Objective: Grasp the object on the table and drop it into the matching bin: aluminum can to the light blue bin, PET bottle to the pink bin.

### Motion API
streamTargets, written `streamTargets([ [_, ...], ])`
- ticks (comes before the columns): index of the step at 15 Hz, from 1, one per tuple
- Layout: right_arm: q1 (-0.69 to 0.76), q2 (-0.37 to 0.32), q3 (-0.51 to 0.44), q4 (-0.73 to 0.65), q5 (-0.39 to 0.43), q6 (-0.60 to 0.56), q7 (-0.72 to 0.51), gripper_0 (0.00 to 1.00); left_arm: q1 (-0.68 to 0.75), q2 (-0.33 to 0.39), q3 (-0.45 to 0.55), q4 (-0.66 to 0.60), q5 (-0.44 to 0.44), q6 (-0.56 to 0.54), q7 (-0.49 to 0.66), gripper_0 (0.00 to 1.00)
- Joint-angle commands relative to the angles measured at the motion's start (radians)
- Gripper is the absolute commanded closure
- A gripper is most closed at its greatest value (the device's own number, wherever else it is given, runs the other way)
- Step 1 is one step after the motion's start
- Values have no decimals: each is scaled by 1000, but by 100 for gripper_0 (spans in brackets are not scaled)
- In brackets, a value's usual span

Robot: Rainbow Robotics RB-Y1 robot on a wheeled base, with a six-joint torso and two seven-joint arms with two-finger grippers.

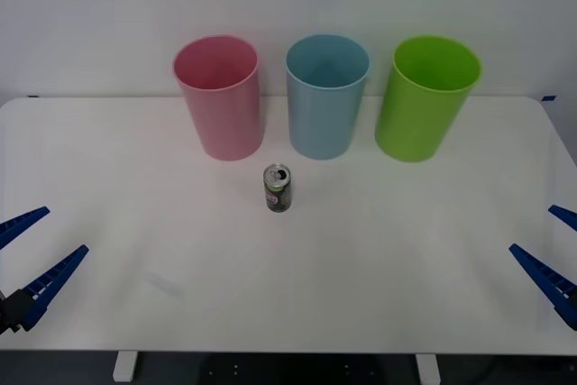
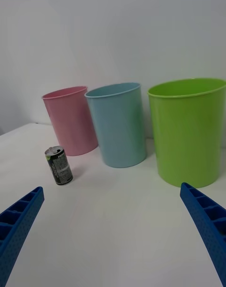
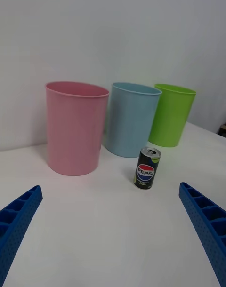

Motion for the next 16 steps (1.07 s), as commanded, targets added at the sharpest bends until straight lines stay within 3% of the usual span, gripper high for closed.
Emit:
streamTargets([
  [1,0,0,0,0,0,0,0,0,0,0,0,0,0,0,0,0],
  [3,24,32,2,20,13,-2,3,0,0,0,0,0,0,0,0,0],
  [16,-1,29,132,17,40,50,95,0,0,0,0,0,0,0,0,0],
])
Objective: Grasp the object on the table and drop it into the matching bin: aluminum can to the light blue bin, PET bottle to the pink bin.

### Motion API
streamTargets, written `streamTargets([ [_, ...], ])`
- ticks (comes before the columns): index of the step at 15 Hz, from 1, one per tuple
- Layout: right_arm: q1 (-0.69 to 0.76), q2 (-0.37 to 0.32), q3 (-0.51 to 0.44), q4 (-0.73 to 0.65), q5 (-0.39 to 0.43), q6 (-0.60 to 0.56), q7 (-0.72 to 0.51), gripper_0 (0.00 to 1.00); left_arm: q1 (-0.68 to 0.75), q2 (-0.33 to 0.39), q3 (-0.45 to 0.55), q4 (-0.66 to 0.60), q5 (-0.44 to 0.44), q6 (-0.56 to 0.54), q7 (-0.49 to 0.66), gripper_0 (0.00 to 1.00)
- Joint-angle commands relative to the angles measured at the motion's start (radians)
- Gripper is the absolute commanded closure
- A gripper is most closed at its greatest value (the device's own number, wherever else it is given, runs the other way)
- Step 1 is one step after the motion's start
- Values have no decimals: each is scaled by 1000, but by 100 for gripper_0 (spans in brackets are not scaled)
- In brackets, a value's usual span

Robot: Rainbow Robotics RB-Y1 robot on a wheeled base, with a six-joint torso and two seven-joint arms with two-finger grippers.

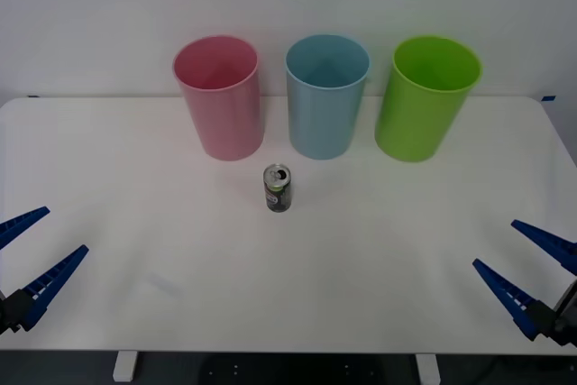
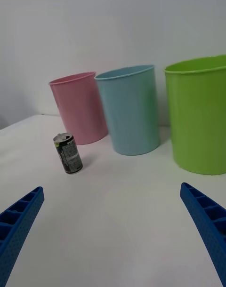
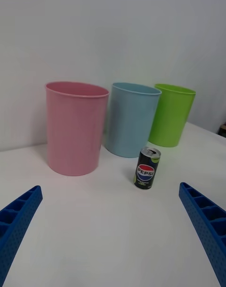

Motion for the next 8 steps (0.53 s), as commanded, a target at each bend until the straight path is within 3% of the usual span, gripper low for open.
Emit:
streamTargets([
  [1,-23,0,27,0,25,5,23,0,0,0,0,0,0,0,0,0],
  [8,-71,-2,134,0,54,69,72,0,0,0,0,0,0,0,0,0],
])
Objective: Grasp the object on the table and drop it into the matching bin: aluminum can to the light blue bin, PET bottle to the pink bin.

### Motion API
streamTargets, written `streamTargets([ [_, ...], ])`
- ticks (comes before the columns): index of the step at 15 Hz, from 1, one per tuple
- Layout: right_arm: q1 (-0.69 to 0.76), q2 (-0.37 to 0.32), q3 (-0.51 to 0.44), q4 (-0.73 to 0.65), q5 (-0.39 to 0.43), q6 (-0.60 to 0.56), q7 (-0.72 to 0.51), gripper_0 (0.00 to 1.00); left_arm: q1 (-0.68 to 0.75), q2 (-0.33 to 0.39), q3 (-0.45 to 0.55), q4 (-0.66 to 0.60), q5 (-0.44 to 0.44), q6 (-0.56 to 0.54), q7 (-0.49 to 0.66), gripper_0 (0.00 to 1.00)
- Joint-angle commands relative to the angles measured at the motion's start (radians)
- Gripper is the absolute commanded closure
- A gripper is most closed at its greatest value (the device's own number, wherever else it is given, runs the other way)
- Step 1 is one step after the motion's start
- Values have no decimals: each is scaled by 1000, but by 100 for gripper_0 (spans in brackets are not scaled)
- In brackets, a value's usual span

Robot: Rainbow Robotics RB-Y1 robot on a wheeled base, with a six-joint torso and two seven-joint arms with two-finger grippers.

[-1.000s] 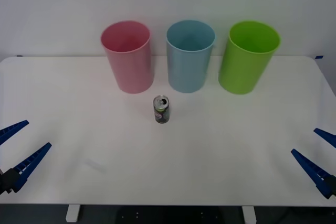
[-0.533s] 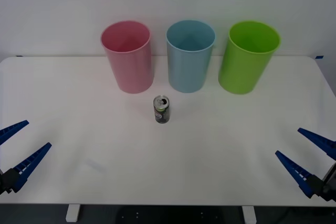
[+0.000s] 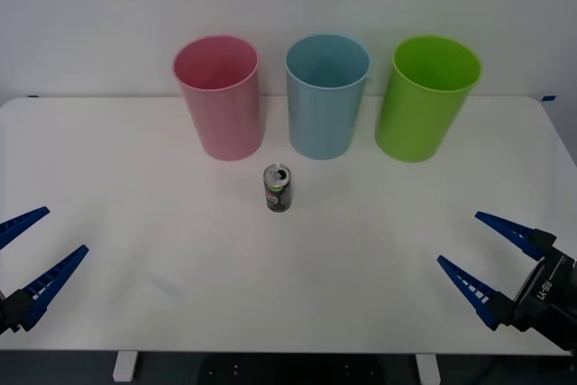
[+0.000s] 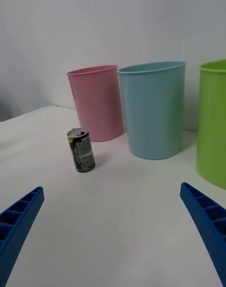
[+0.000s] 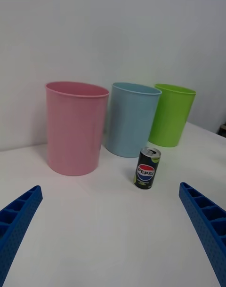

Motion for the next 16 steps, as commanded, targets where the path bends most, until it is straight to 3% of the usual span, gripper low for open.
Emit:
streamTargets([
  [1,-16,-3,61,-1,5,65,18,0,0,0,0,0,0,0,0,0],
  [16,-139,-5,412,0,53,477,67,0,0,0,0,0,0,0,0,0],
])
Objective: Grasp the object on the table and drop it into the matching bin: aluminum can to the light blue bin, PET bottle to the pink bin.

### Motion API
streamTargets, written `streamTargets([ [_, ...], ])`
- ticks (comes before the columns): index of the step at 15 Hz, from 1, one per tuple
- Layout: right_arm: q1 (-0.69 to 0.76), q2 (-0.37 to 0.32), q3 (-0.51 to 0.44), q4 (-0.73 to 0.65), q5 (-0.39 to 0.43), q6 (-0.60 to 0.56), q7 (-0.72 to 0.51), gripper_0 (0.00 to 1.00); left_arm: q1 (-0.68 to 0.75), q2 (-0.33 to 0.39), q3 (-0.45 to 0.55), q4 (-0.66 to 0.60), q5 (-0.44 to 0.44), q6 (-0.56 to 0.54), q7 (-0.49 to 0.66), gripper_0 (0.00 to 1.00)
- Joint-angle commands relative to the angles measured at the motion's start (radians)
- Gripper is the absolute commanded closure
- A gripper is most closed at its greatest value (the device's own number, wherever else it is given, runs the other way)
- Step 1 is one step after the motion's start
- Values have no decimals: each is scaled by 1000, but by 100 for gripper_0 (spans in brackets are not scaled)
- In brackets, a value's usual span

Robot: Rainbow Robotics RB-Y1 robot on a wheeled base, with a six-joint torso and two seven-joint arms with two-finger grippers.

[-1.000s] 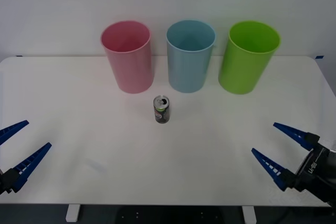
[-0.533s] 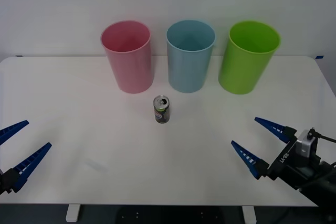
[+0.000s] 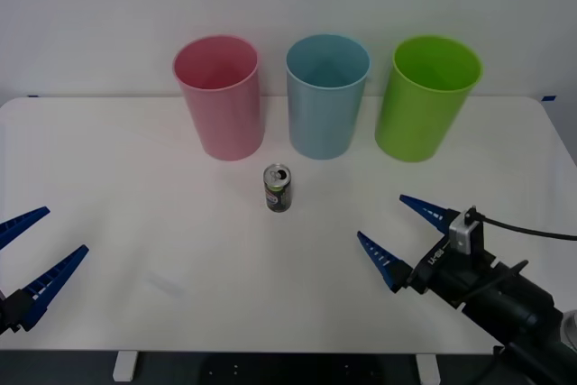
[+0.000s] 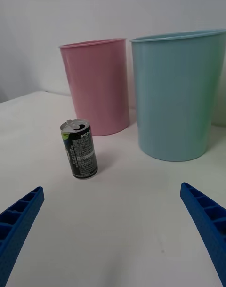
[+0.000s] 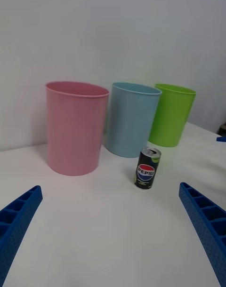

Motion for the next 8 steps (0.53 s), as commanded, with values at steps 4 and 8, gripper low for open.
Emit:
streamTargets([
  [4,-43,0,131,0,22,142,-2,0,0,0,0,0,0,0,0,0],
  [8,-69,2,211,0,28,237,-6,0,0,0,0,0,0,0,0,0],
])
